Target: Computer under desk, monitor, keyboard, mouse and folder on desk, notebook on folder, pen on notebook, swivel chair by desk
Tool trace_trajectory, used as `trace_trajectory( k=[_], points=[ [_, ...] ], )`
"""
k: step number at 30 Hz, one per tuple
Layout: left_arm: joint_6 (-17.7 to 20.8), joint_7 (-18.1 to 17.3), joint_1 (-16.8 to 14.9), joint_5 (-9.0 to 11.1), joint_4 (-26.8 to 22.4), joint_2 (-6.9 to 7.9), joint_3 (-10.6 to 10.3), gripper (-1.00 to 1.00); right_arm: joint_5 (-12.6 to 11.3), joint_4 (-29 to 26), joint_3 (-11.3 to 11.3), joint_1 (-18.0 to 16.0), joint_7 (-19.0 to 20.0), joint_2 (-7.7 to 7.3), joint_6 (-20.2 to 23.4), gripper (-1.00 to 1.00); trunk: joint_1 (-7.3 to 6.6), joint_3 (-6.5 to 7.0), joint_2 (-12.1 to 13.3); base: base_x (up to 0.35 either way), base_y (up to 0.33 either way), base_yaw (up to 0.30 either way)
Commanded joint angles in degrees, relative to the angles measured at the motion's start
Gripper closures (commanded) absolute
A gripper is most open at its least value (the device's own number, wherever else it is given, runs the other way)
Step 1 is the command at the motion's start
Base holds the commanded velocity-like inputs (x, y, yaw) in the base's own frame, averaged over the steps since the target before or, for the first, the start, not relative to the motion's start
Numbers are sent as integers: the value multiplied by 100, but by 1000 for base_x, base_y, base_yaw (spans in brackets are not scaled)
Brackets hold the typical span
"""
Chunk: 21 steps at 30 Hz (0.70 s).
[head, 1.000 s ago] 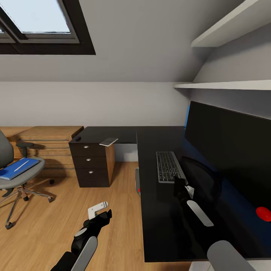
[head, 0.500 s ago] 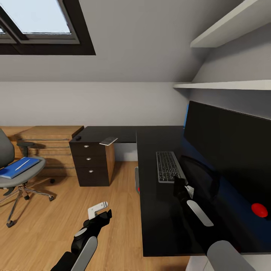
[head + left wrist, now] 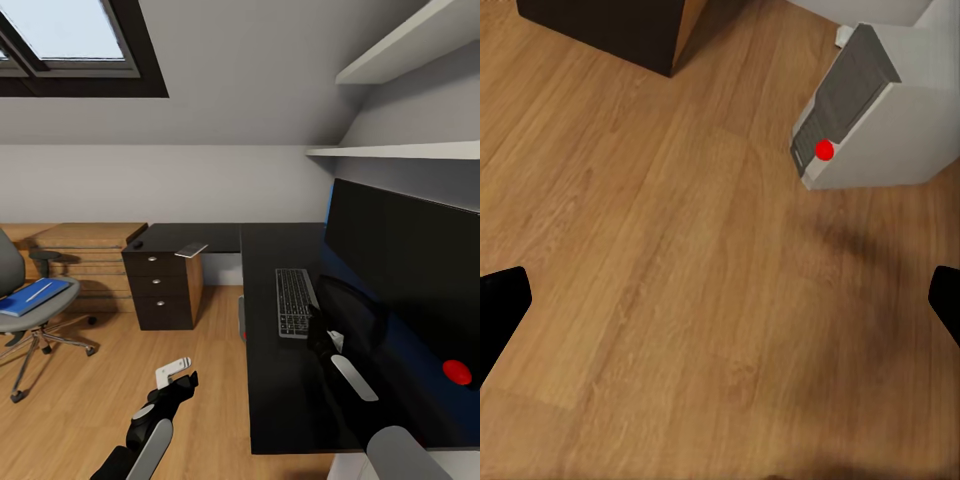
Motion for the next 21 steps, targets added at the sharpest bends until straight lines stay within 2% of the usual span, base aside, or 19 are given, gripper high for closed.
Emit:
trace_trajectory(
  k=[1, 5, 13, 21],
  points=[
    [14, 48, -5, 26, -5, 2, -11, -100, -60, 0, 38, -4, 23, -9, -53, -100, -1, -6, -3, 0, -229, 0],
    [17, 48, -5, 35, 0, 2, -19, -100, -61, 0, 38, -3, 23, -9, -51, -100, -1, -6, -3, 0, -152, 0],
    [20, 38, -5, 50, 3, 2, -25, -100, -61, 0, 38, -6, 23, -10, -51, -100, -1, -6, -3, -15, -13, 0],
    [27, 34, -5, 57, 1, 2, -24, -100, -61, 10, 38, -7, 23, -1, -52, -100, -1, -6, -3, -285, 0, 0]
  ],
)
